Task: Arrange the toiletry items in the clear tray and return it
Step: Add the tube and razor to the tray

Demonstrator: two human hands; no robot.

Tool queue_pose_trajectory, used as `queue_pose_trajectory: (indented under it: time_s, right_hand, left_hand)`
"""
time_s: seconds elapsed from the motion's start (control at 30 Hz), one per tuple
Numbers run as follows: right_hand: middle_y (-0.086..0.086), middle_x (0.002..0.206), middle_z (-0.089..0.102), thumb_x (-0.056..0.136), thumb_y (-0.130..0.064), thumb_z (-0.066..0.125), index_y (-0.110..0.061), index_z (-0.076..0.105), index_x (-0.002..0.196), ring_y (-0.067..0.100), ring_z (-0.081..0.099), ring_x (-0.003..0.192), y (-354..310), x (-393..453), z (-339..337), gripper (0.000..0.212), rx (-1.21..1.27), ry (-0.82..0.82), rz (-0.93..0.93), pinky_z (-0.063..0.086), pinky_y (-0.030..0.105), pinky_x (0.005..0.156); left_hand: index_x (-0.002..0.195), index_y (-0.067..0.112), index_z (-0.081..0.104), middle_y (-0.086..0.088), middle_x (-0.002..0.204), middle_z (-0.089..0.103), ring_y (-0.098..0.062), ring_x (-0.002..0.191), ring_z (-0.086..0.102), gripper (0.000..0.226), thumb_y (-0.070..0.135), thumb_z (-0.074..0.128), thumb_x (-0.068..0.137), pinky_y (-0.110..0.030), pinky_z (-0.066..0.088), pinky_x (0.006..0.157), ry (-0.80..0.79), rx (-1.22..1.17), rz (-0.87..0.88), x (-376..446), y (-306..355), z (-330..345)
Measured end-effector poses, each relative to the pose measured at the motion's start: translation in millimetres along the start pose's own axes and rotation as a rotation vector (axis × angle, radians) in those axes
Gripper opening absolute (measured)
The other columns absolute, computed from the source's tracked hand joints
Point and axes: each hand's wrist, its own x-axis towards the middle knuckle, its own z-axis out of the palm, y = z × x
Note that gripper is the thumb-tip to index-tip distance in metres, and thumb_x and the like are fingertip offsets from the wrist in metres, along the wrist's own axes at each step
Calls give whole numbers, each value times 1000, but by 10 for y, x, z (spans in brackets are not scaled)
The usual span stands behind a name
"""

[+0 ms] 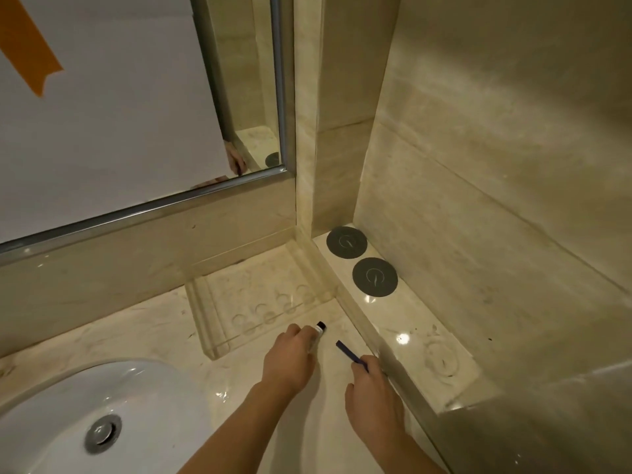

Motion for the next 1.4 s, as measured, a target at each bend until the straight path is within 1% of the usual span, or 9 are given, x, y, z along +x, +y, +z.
queue_pose_trajectory:
  time_s: [0.17,0.47,0.67,0.83,0.93,1.0,1.07,1.27,1.4]
  right_hand:
    - [-4,136,43,98,-16,40,-18,50,133,17,60,104,-12,57,-1,37,14,8,5,52,27,79]
    - [-5,137,41,98,-16,41,-17,50,134,17,60,103,6,55,20,38,46,21,-1,51,28,80]
    - [-6,128,50,97,-18,46,-18,55,132,15,61,98,-19,5,-10,37,158,120,12,50,26,76]
    - [3,124,57,95,-22,52,-16,64,122,22,62,102,-177,-6,-54,31,343,151,49,53,37,85]
    - [7,120,60,94,-21,53,-15,68,116,26,62,103,-325,-26,-104,28,434,96,66,51,35,87]
    - [9,108,65,92,-24,52,-23,73,92,27,66,90,-434,-88,-97,20,454,30,46,55,37,79]
    - [7,86,67,92,-31,46,-23,62,65,24,62,67,-550,-189,-111,32,515,-85,72,55,37,64]
    - [4,83,71,98,-30,41,-12,69,75,7,46,43,-945,-691,-209,40,818,-388,116,37,18,42]
    - [1,82,70,99,-30,43,-9,70,88,9,40,43,-1090,-1078,-111,36,802,-450,-2,34,19,43]
  left_hand:
    - [121,20,46,-1,115,53,-23,103,53,30,26,51,92,-31,43,70,43,82,-35,27,60,10]
    - [102,15,53,-3,104,58,-21,90,52,13,16,43,94,-30,40,67,76,56,-94,-18,66,87]
    - [92,15,57,2,88,53,-18,78,48,14,24,47,93,-30,39,64,69,-2,-116,-200,-45,-43]
    - [72,21,54,6,69,53,-20,72,53,18,26,58,89,-28,33,55,60,-132,-129,-404,-200,-215]
    - [62,26,53,10,60,52,-18,68,55,27,26,64,87,-28,39,56,31,-169,-97,-538,-315,-326]
    - [61,25,56,9,58,56,-21,67,59,27,24,67,85,-34,48,63,10,-213,-73,-686,-407,-423]
    - [64,21,62,5,59,61,-23,68,65,22,23,69,85,-35,52,67,7,-286,-63,-871,-499,-511]
    - [63,24,61,3,60,66,-4,54,61,25,17,68,86,-14,44,56,-65,-498,-71,-1545,-780,-749]
    - [86,10,62,-5,80,72,-15,68,69,4,10,62,91,-17,48,57,-168,-745,-142,-2029,-969,-865]
